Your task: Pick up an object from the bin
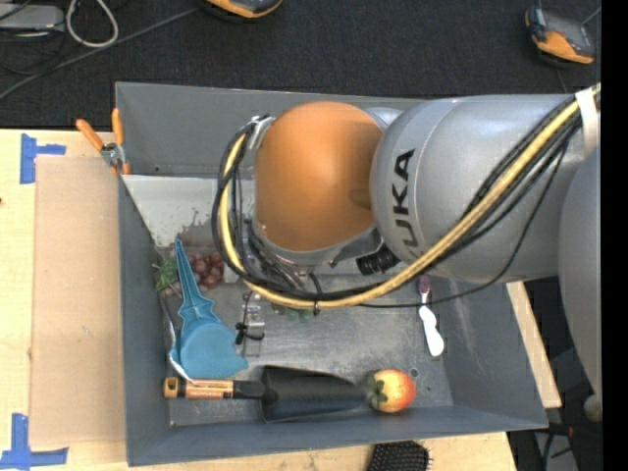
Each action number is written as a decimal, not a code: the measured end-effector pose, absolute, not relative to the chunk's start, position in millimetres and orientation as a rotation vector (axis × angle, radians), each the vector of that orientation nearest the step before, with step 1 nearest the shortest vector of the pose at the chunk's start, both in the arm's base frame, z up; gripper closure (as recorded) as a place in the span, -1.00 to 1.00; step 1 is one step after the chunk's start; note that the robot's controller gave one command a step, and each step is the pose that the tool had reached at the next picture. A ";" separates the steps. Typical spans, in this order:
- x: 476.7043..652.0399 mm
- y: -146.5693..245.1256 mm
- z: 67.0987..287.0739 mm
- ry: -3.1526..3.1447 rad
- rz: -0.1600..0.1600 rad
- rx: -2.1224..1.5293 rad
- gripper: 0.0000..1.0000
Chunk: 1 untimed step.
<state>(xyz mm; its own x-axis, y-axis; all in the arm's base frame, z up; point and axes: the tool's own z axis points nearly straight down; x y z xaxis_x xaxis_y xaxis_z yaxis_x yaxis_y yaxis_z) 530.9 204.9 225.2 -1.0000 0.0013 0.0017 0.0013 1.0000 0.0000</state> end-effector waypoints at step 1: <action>532.4 221.6 186.7 -3.137 -0.001 0.209 -1.00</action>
Offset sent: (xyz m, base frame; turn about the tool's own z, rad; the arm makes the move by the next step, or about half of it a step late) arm -0.0355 0.0087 -0.0558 0.1745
